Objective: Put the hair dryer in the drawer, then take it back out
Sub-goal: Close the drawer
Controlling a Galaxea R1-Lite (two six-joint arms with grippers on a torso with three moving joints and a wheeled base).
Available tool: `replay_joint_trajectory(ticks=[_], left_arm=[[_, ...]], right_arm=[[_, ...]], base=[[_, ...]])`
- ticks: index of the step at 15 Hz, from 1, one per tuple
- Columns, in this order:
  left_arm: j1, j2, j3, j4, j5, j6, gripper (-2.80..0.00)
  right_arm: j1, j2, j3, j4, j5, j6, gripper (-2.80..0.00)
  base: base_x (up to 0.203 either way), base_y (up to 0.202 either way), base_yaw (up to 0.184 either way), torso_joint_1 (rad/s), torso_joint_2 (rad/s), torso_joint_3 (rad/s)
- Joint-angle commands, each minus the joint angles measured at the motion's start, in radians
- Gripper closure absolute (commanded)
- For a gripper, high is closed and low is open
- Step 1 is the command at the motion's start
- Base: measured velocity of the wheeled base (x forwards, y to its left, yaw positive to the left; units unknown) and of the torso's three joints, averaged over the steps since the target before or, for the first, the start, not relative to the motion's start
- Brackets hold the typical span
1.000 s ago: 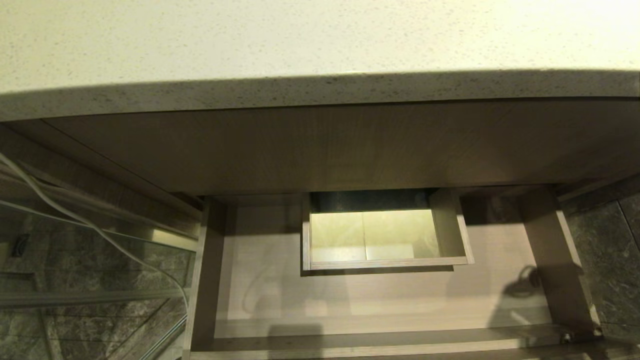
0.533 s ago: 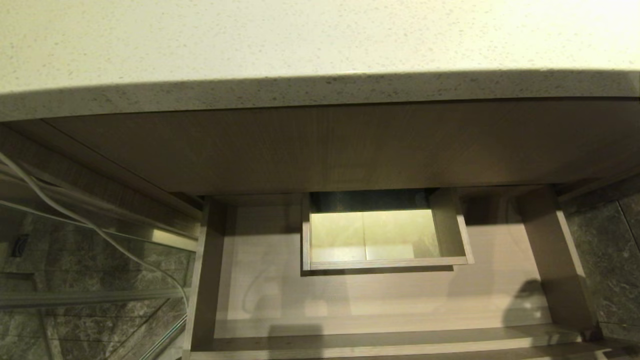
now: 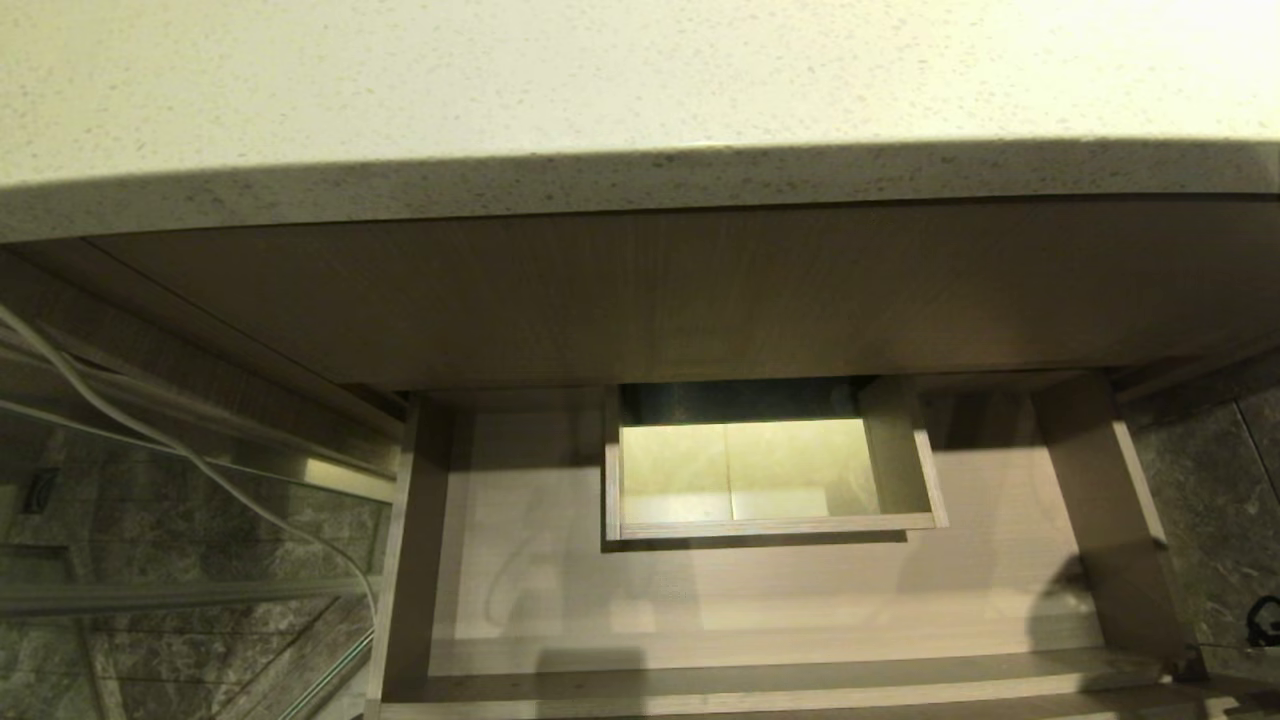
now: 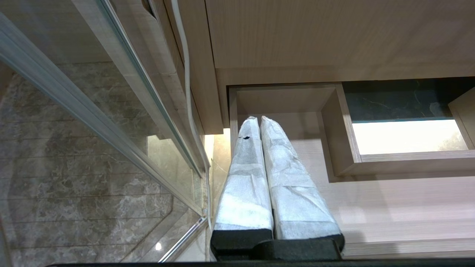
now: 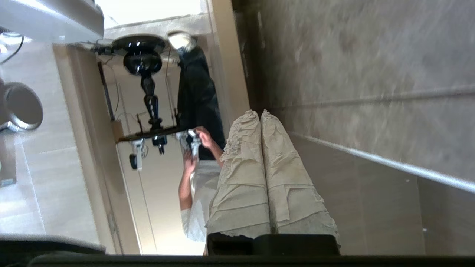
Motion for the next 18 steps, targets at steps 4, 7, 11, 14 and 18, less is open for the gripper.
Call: replay_joint_trajectory(ticks=[4, 7, 11, 14, 18], left_arm=[[0.0, 0.0, 0.04, -0.002, 0.0, 0.0, 0.0], [0.0, 0.0, 0.04, -0.002, 0.0, 0.0, 0.0], [0.0, 0.0, 0.04, -0.002, 0.0, 0.0, 0.0], [0.0, 0.0, 0.04, -0.002, 0.0, 0.0, 0.0], [0.0, 0.0, 0.04, -0.002, 0.0, 0.0, 0.0]], right_arm=[[0.013, 0.066, -0.004, -0.118, 0.01, -0.007, 0.0], [0.019, 0.079, -0.012, -0.136, 0.011, -0.005, 0.0], [0.033, 0.089, -0.014, -0.21, 0.013, -0.003, 0.0], [0.048, 0.104, -0.022, -0.237, 0.048, 0.001, 0.0], [0.057, 0.114, -0.032, -0.26, 0.063, 0.006, 0.0]], base=[[0.0, 0.0, 0.0, 0.0, 0.0, 0.0], [0.0, 0.0, 0.0, 0.0, 0.0, 0.0], [0.0, 0.0, 0.0, 0.0, 0.0, 0.0], [0.0, 0.0, 0.0, 0.0, 0.0, 0.0], [0.0, 0.0, 0.0, 0.0, 0.0, 0.0]])
